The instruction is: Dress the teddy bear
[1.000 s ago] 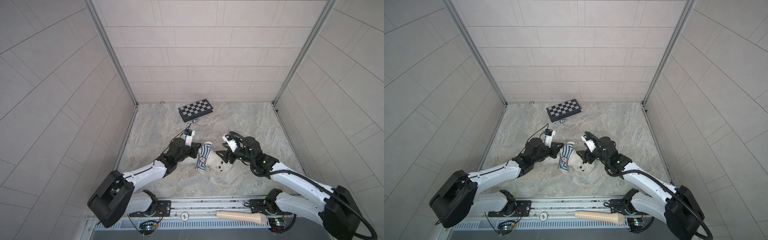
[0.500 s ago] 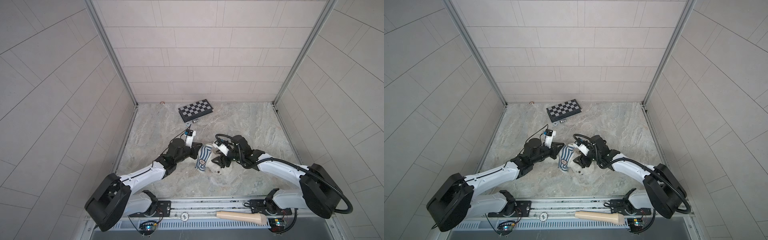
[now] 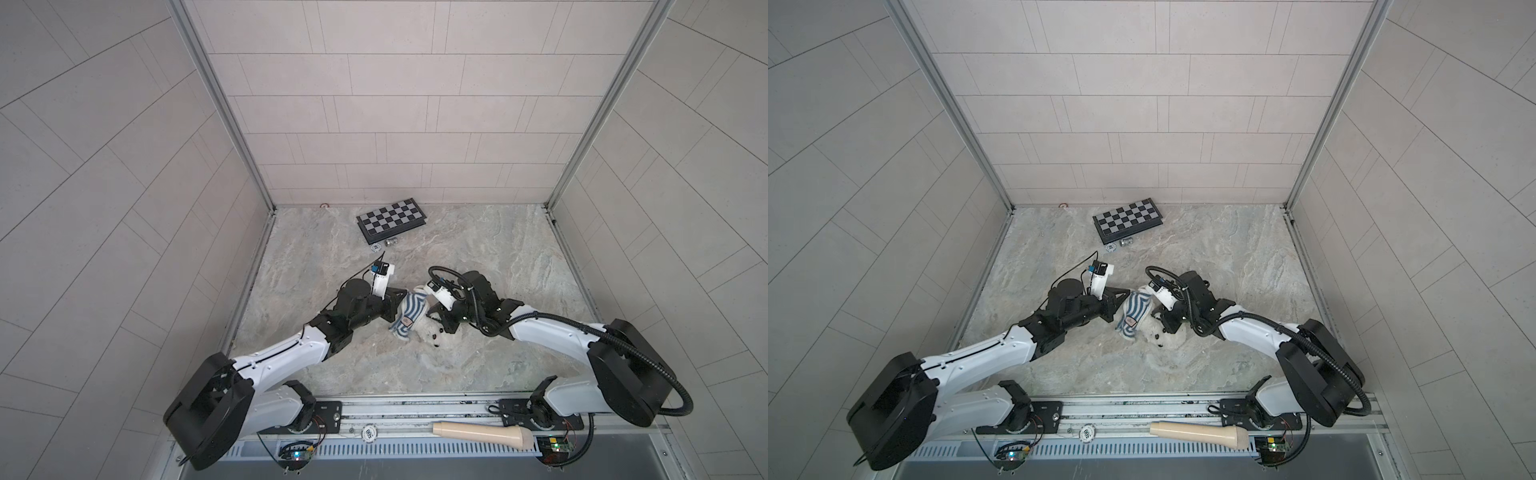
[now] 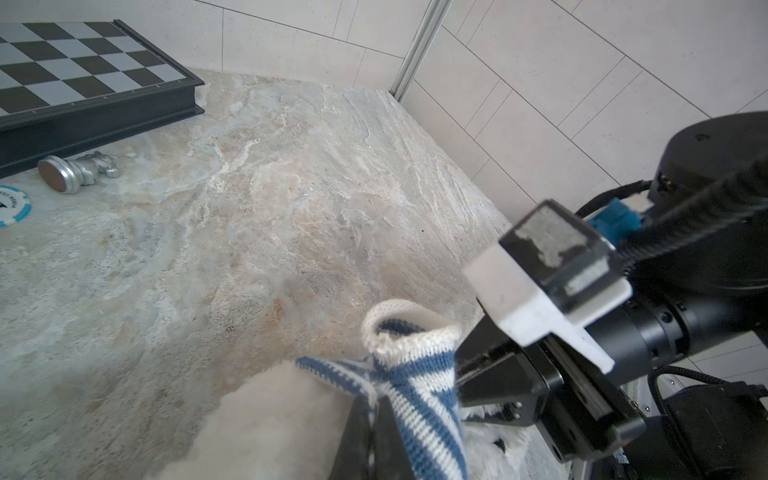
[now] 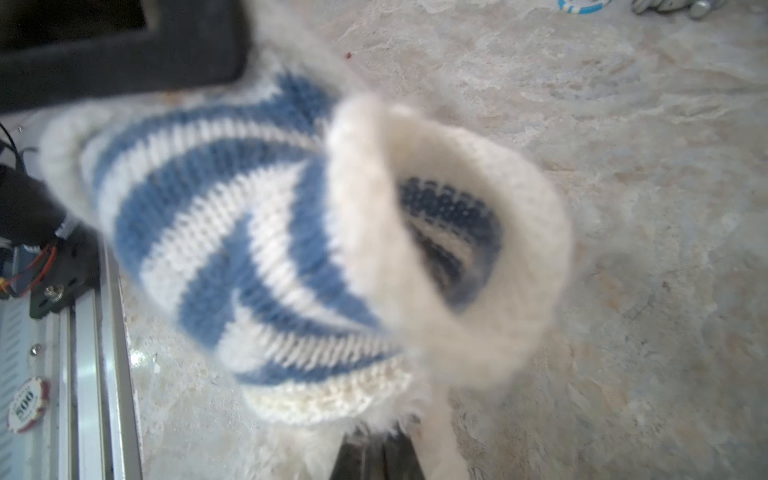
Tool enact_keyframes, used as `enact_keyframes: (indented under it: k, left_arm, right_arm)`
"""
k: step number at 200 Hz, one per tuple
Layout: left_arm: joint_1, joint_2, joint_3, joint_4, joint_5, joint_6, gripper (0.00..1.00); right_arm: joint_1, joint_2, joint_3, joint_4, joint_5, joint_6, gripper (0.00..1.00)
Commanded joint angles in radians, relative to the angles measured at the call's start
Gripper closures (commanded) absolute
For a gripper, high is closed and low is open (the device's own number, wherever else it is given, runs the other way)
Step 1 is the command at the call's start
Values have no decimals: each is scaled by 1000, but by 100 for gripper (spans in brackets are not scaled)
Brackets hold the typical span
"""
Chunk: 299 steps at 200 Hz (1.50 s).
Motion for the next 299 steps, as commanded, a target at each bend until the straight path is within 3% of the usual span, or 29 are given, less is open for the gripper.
enact_keyframes:
  k: [1, 60, 110, 130, 167, 183, 205, 229, 261, 281, 299]
  left_arm:
    - [-18, -64, 25, -55, -7, 23, 100]
    - [-27, -188, -20, -166, -52, 24, 100]
    - [-27, -111, 41, -155, -35, -22, 100]
    - [-27, -95, 74, -179, -33, -45, 86]
    - [-28, -133, 47, -190, -1, -43, 43]
    - [-27, -126, 31, -186, 1, -42, 38]
    - [-27, -66, 50, -168, 13, -15, 38]
    - [-33, 24, 74, -134, 59, -5, 45]
    - [-70, 39, 52, -99, 59, 5, 51]
    - [-84, 56, 48, -95, 42, 16, 61]
    - [-83, 63, 51, -98, 31, 16, 82]
  right_arm:
    - [-10, -1, -9, -7, 83, 81, 100]
    - [-33, -23, -66, 35, 154, 217, 100]
    - [-11, -69, -51, 59, 122, 187, 100]
    - [4, -90, -38, 17, 135, 159, 100]
    - [21, -123, -71, 36, 130, 123, 100]
    - [27, -133, -79, 38, 119, 103, 100]
    - [28, -135, -93, 61, 114, 95, 100]
    - [28, -130, -92, 68, 114, 108, 100]
    - [26, -102, -85, 67, 135, 141, 100]
    - [26, -87, -77, 70, 127, 149, 100]
    - [24, -87, -72, 56, 152, 156, 100]
